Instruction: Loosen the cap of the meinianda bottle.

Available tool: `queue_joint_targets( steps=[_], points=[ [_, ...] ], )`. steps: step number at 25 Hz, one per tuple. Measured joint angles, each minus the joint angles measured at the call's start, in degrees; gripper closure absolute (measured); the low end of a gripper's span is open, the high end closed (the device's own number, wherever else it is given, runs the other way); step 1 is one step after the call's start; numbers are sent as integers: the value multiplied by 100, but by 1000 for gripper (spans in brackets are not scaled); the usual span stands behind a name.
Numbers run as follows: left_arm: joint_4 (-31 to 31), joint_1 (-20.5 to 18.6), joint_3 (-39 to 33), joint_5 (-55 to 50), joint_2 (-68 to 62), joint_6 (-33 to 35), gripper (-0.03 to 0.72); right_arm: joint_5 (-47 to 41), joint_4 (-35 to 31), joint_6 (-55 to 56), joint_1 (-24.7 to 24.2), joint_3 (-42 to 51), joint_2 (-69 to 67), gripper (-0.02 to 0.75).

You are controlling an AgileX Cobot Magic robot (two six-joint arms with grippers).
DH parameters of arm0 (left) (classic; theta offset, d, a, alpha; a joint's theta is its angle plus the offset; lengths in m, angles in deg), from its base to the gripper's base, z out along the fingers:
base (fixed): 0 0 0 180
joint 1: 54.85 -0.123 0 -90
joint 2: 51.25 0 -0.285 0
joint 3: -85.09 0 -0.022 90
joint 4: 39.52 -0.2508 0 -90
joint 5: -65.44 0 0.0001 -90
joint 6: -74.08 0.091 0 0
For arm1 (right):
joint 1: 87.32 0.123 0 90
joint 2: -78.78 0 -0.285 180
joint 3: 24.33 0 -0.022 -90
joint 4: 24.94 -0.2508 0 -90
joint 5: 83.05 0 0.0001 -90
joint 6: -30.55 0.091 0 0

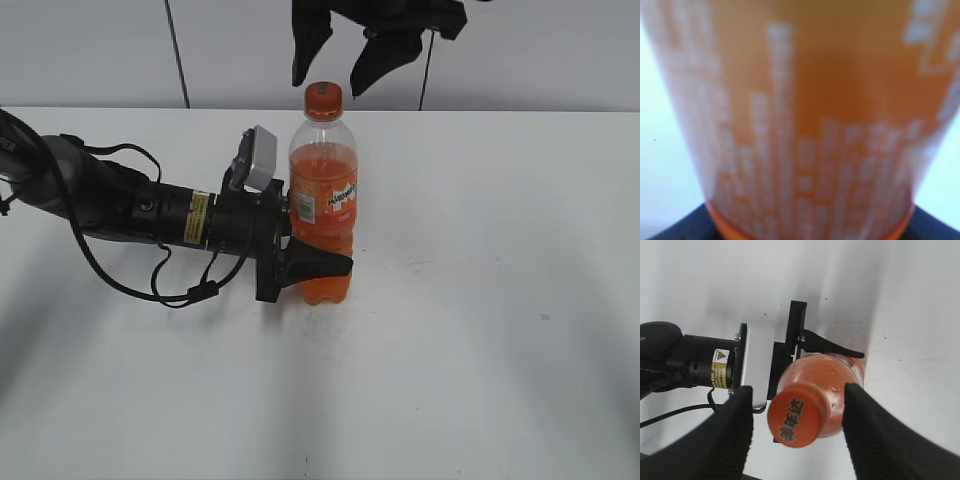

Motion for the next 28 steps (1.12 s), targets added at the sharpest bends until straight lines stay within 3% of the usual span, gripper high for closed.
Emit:
queue_joint_targets(
  steps=[28],
  points=[
    [29, 0, 0, -44, 0, 0, 290, 0, -191, -224, 0, 0, -127, 309]
  ],
)
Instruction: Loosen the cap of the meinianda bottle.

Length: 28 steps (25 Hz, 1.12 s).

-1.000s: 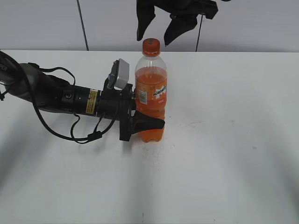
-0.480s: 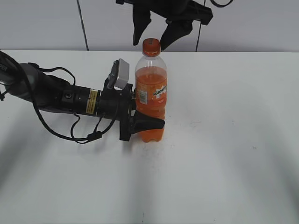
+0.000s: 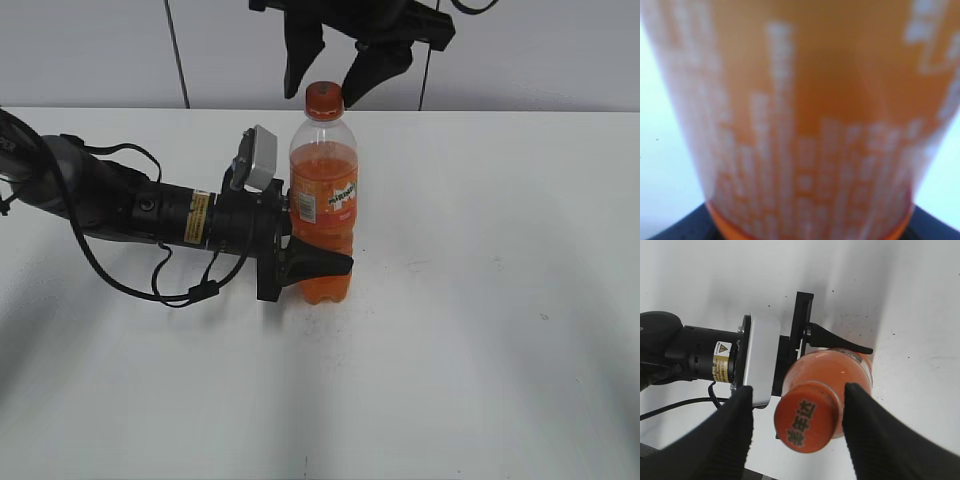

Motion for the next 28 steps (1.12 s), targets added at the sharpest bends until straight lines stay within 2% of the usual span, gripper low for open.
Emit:
queue_joint_targets(
  steps=[28],
  points=[
    [14, 0, 0, -5, 0, 0, 290, 0, 188, -230, 0, 0, -1, 310]
  ],
)
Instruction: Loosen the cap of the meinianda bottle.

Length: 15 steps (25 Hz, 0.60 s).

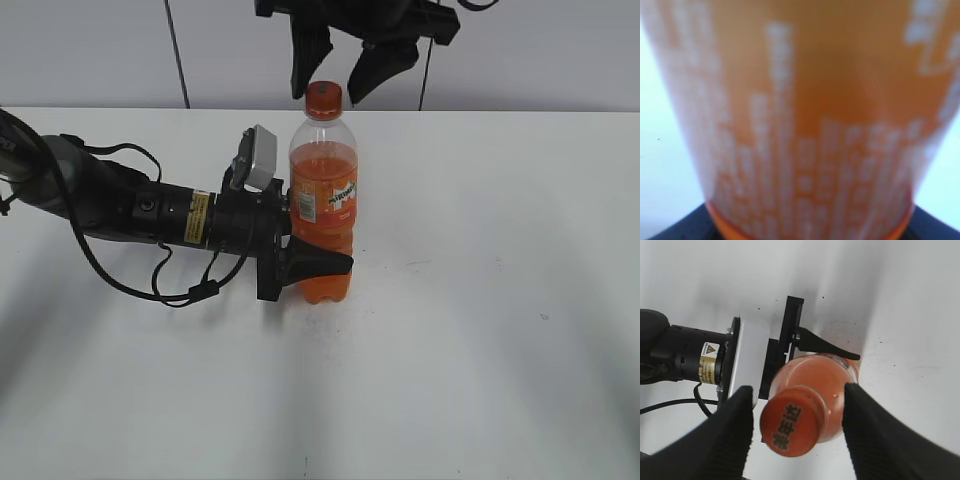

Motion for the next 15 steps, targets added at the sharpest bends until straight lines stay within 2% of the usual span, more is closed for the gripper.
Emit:
queue_joint_targets(
  steps=[15],
  points=[
    [0, 0, 0, -1, 0, 0, 290, 0, -141, -110, 0, 7, 0, 310]
  ],
)
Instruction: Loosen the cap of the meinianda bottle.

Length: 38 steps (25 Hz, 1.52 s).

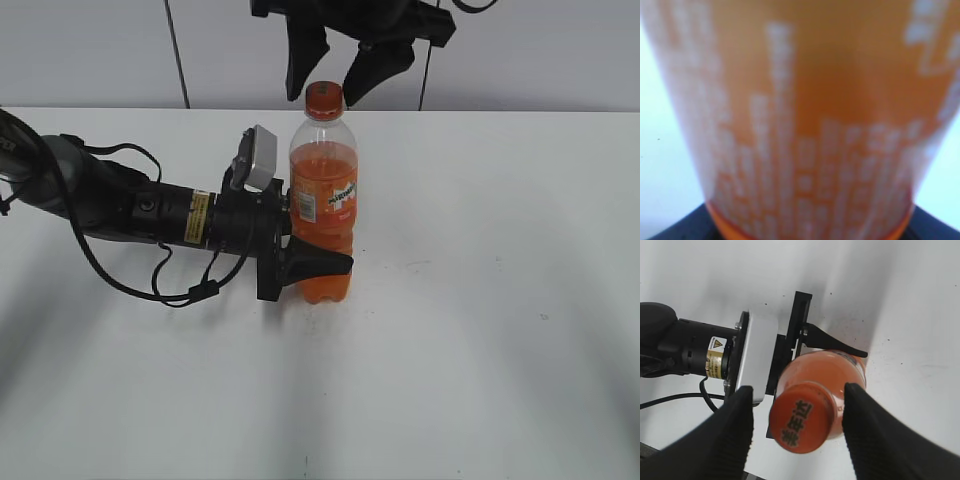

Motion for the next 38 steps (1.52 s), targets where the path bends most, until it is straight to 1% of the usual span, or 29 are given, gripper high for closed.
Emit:
queue_joint_targets(
  steps=[6, 19, 21, 24, 26, 32, 35, 38],
  points=[
    [0, 0, 0, 0, 0, 0, 290, -1, -59, -10, 0, 261, -11, 310],
    [4, 2, 0, 0, 0, 0, 290, -1, -66, -34, 0, 151, -11, 312],
    [4, 2, 0, 0, 0, 0, 290, -1, -66, -38, 0, 147, -11, 330],
    [4, 2, 0, 0, 0, 0, 290, -1, -60, -41, 0, 147, -11, 384],
    [4, 2, 0, 0, 0, 0, 290, -1, -49, -41, 0, 147, -11, 401],
    [4, 2, 0, 0, 0, 0, 290, -6, -33, -68, 0, 147, -11, 409],
    [12, 2, 0, 0, 0, 0, 290, -6, -27, -163, 0, 147, -11, 426],
    [14, 2, 0, -5, 0, 0, 290, -6, -27, -321, 0, 147, -11, 426]
  ],
)
